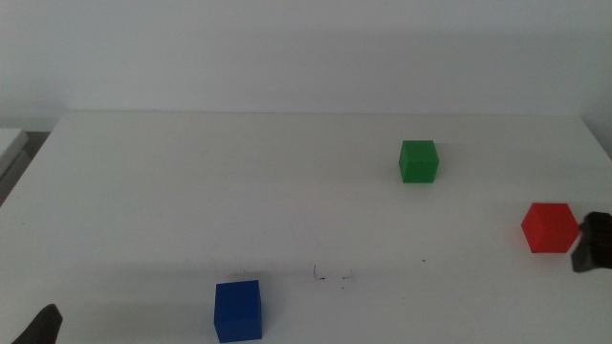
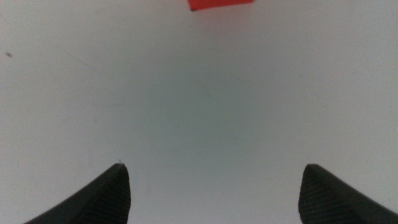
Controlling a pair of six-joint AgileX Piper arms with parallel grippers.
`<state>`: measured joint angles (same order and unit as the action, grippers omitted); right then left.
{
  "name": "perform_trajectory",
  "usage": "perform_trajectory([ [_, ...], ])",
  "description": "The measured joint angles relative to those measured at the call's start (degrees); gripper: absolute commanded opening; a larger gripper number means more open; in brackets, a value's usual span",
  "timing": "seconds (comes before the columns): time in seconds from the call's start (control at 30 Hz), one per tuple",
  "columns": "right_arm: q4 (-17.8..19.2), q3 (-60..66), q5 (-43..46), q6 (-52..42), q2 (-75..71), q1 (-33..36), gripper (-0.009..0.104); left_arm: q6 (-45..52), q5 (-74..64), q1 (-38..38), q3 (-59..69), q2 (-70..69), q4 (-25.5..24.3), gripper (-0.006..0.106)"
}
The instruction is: Stack red cubes first, then green, then blue cubes in a specific spot.
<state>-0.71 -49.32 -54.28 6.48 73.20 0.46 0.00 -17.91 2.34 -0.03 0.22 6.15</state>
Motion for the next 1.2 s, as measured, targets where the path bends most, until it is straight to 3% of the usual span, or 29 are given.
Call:
perform_trajectory([
  [0.13, -2.4, -0.2, 2.8, 0.1, 1.1, 0.0, 0.087, 0.0, 0.0, 0.0, 0.0, 0.0, 0.0, 0.094],
  [0.43, -2.5, -10.8, 4.4, -4.4, 8.3, 0.0, 0.087, 0.0, 0.0, 0.0, 0.0, 0.0, 0.0, 0.094],
  [0.77, 0.0, -24.6, 0.9, -5.8, 23.4, 0.0, 0.087, 0.0, 0.0, 0.0, 0.0, 0.0, 0.0, 0.094],
  [1.2, 3.6, -25.9, 4.6, -6.0, 36.2, 0.0, 0.087, 0.0, 0.0, 0.0, 0.0, 0.0, 0.0, 0.094],
])
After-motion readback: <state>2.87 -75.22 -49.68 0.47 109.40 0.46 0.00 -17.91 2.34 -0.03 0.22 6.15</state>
